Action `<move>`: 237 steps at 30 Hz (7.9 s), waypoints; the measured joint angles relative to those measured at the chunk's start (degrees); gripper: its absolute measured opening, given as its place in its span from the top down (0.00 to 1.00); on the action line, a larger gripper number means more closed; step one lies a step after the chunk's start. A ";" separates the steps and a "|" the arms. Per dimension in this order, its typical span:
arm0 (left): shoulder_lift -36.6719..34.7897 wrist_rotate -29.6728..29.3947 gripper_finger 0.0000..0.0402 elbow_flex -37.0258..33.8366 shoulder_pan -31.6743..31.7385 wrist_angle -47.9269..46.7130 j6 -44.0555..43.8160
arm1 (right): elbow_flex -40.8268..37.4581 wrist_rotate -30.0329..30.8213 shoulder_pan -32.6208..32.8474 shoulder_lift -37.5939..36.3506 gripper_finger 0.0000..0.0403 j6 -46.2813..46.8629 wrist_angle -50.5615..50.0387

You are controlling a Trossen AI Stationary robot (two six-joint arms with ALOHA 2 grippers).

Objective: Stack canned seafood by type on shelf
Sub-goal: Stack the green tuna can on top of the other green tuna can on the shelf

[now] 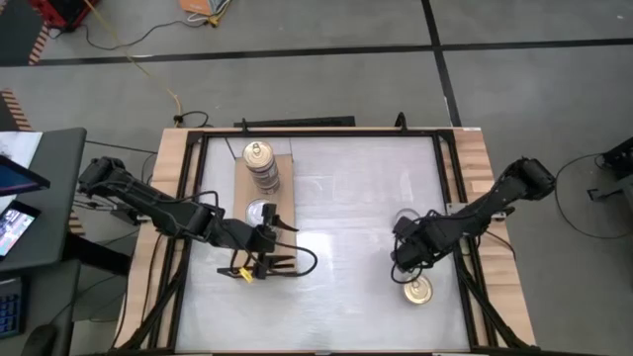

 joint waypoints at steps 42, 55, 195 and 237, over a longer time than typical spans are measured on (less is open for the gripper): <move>0.00 -5.34 0.24 0.00 -0.92 -3.10 -1.12 | -11.09 11.10 2.99 7.61 0.92 -13.55 21.37; 0.00 -5.31 0.24 0.00 -0.90 -3.80 -1.71 | 4.19 0.11 3.20 0.31 0.83 -24.02 15.48; -0.84 -35.32 0.68 0.32 -14.04 6.61 71.88 | 32.68 -52.58 -40.19 8.08 0.28 -52.86 42.38; -10.93 -35.04 0.42 0.39 -12.81 -30.11 33.41 | 31.14 -38.89 -35.12 3.78 0.27 -53.86 40.86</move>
